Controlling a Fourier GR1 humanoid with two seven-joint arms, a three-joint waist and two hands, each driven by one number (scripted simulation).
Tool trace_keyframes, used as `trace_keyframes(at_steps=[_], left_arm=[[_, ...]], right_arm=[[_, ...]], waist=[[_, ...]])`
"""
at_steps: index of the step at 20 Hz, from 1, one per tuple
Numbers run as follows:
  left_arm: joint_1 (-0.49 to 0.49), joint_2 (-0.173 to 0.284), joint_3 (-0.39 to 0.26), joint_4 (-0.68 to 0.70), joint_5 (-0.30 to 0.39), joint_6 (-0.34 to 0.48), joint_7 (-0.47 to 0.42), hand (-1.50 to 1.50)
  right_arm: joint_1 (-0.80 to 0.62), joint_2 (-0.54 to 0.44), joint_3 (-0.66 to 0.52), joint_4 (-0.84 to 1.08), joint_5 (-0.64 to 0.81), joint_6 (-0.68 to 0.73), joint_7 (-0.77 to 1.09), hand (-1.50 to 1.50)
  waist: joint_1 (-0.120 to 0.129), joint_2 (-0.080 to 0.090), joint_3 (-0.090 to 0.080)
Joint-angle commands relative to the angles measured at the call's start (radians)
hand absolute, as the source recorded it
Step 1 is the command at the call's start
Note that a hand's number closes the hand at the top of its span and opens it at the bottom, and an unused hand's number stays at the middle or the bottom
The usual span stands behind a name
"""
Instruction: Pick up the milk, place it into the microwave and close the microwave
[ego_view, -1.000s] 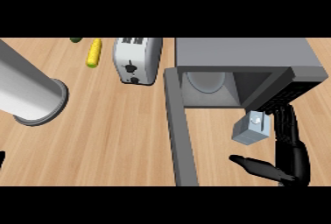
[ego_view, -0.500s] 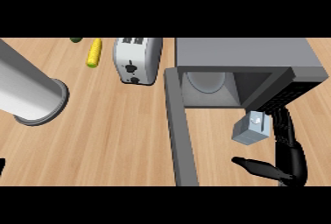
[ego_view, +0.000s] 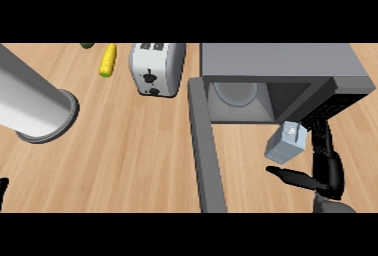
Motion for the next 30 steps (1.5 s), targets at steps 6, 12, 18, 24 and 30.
trace_keyframes(at_steps=[6,12,18,24,30], left_arm=[[-0.015,0.018,0.073,0.031,0.052,-0.036,-0.015,-1.50],[0.078,-0.005,-0.011,0.020,0.012,-0.049,-0.088,-1.50],[0.022,-0.003,0.010,-0.019,0.029,-0.013,-0.013,-1.50],[-0.008,0.004,0.030,0.078,0.041,-0.026,-0.038,-1.50],[0.087,0.012,0.058,0.024,0.103,-0.078,-0.055,-1.50]], right_arm=[[-0.128,-0.022,-0.108,0.342,0.033,-0.116,-0.141,-1.50],[-0.132,-0.096,-0.123,0.464,-0.025,0.108,-0.235,-1.50],[-0.171,-0.111,-0.006,0.476,-0.026,0.434,-0.254,-1.50],[-0.193,-0.038,-0.021,0.343,0.004,0.165,-0.289,1.50],[-0.128,0.050,-0.045,0.300,-0.026,0.086,-0.321,1.50]], waist=[[0.004,0.003,0.002],[0.012,0.003,0.002],[0.011,0.005,0.003],[-0.008,-0.001,0.000],[-0.001,-0.002,0.001]])
